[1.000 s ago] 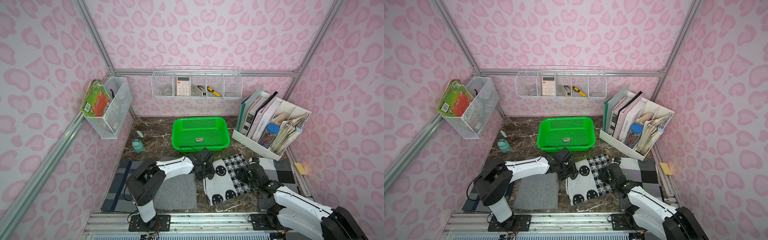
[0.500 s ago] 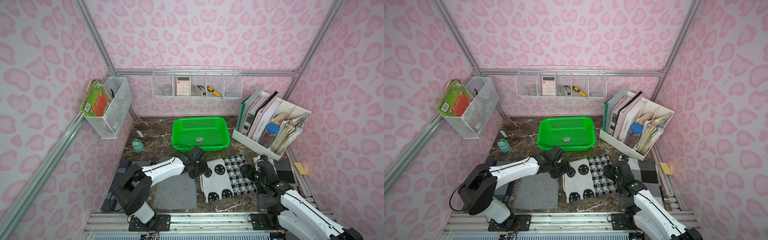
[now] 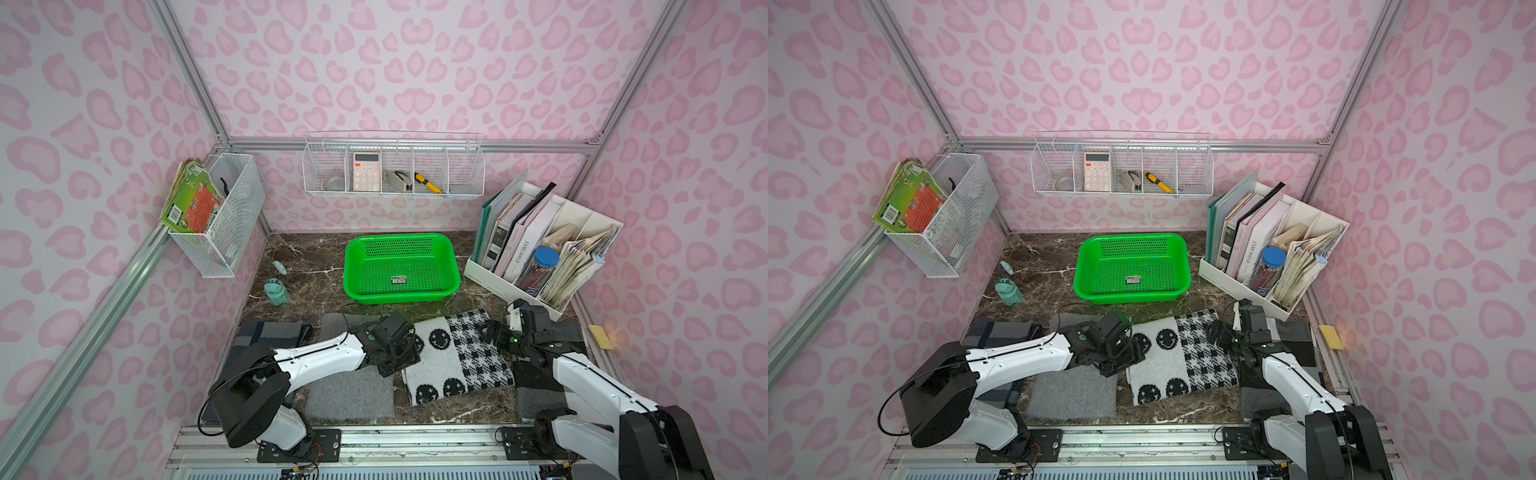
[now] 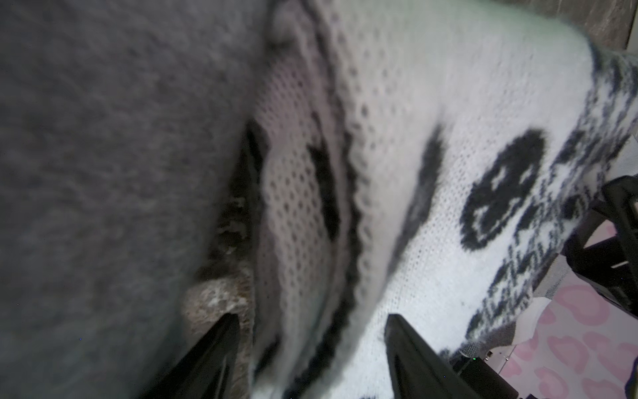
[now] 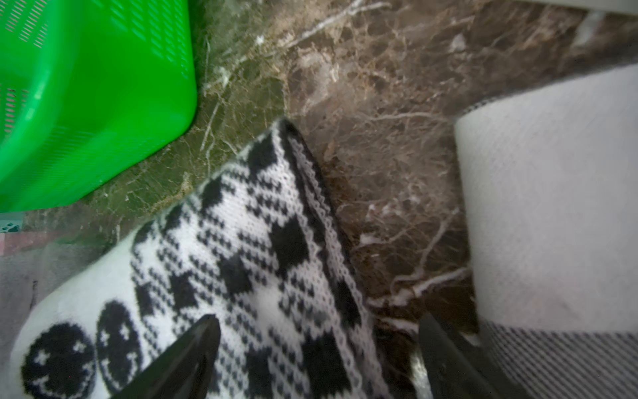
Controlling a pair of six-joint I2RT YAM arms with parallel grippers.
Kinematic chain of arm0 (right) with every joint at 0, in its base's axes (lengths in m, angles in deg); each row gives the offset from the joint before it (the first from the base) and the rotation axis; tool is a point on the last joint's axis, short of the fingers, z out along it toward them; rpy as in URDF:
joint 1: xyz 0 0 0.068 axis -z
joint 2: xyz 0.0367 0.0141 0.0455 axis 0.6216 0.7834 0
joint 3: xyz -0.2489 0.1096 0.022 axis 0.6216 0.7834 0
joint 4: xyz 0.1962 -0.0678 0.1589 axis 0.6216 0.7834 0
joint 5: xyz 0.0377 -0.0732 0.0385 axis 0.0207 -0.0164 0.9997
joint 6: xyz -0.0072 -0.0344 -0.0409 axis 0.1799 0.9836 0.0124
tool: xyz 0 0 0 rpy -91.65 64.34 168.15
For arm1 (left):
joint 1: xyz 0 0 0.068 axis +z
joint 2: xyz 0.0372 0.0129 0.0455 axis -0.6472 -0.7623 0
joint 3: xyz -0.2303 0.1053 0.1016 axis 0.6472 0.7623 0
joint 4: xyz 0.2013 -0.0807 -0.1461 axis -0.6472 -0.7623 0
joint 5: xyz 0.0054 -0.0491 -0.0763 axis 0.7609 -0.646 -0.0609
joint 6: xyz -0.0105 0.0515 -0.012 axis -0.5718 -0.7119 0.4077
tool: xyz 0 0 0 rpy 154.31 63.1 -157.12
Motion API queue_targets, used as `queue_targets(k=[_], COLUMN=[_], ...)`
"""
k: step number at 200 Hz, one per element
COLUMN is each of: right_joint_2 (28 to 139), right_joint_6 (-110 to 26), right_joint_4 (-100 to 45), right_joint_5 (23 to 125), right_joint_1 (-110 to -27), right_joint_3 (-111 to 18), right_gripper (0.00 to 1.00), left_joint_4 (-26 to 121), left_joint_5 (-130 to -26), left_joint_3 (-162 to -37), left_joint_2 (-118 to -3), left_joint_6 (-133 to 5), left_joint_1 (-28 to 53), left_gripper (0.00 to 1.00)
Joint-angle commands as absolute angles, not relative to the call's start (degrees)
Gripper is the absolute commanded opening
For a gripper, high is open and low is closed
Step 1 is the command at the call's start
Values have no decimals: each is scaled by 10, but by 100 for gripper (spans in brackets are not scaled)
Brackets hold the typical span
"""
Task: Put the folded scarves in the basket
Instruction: Adjust the scarf at the center of the board, then pick up the scarf at the center of the board.
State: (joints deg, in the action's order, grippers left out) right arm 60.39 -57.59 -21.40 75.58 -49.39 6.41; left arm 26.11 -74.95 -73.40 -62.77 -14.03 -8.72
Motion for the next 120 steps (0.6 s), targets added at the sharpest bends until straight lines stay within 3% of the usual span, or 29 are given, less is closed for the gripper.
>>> queue_targets(k=[1, 88, 120], right_joint_2=[639, 667, 664], right_joint_6=[-552, -558, -576], right_joint_4=[-215, -218, -213], right_joint_5=[779, 762, 739], right_joint_1=[-490, -512, -536], right_joint_3=[49, 54, 62], right_gripper=[93, 90, 87], left_joint_4=[283, 278, 298], left_joint_5=[-740, -734, -740], left_joint_3=[-733, -731, -735], left_joint_2=[-632, -686, -708], left_joint_6=[-128, -89, -80], left_joint_1=[-89, -110, -119], left_gripper=[71, 71, 63])
